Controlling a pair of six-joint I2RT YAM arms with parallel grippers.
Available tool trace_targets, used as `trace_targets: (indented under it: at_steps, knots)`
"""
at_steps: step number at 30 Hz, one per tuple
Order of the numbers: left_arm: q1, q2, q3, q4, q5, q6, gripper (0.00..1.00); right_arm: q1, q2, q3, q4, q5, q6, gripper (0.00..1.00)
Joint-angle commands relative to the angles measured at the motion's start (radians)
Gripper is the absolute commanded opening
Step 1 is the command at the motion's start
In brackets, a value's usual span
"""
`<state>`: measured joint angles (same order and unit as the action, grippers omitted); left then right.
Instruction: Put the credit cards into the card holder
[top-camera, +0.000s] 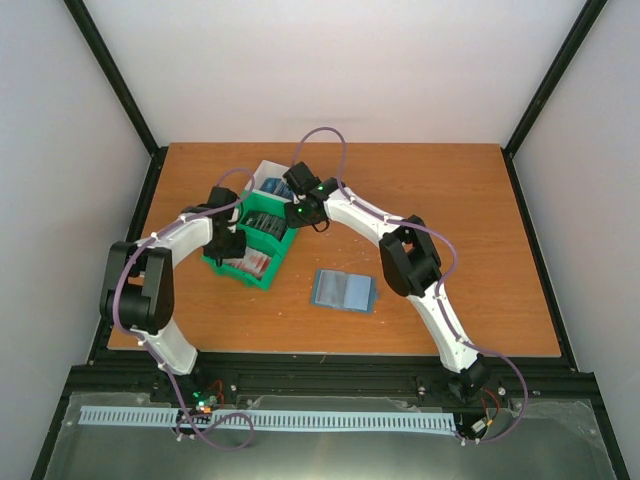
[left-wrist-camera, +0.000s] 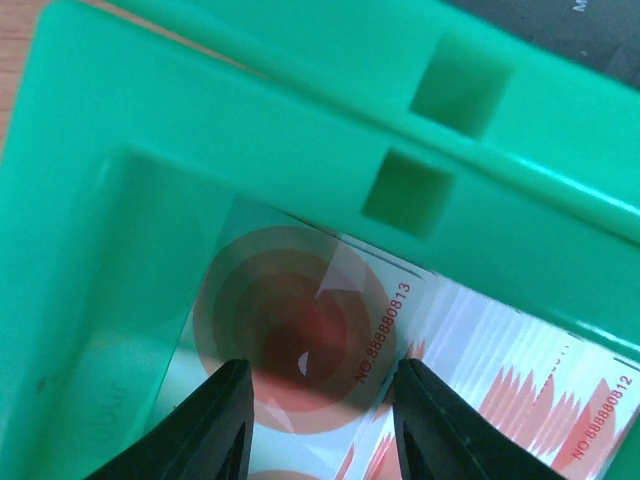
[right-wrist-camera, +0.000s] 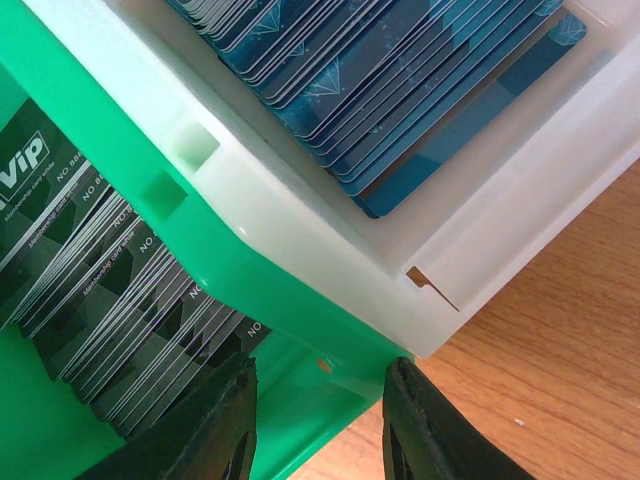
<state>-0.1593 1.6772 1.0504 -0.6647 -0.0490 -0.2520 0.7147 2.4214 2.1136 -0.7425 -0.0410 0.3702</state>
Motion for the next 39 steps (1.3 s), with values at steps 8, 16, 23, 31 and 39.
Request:
trace_targets:
  at_steps: [8,16,23,31,39]
  knots:
    - [-0.006,0.039,0.05,-0.008,-0.116,0.066,0.28,-0.021,0.042,-0.045,-0.123,0.055,-0.036,0.35]
    - [0.002,0.052,0.117,-0.083,-0.082,0.06,0.29,-0.026,0.045,-0.043,-0.124,0.053,-0.036,0.35]
    - [0.04,0.055,0.165,-0.135,-0.048,0.049,0.31,-0.026,0.045,-0.042,-0.124,0.055,-0.034,0.35]
    - [0.044,0.029,0.152,-0.119,-0.141,0.044,0.24,-0.026,0.045,-0.042,-0.124,0.053,-0.028,0.35]
    - [0.044,-0.002,0.093,-0.059,-0.211,0.051,0.17,-0.026,0.041,-0.042,-0.124,0.052,-0.022,0.35]
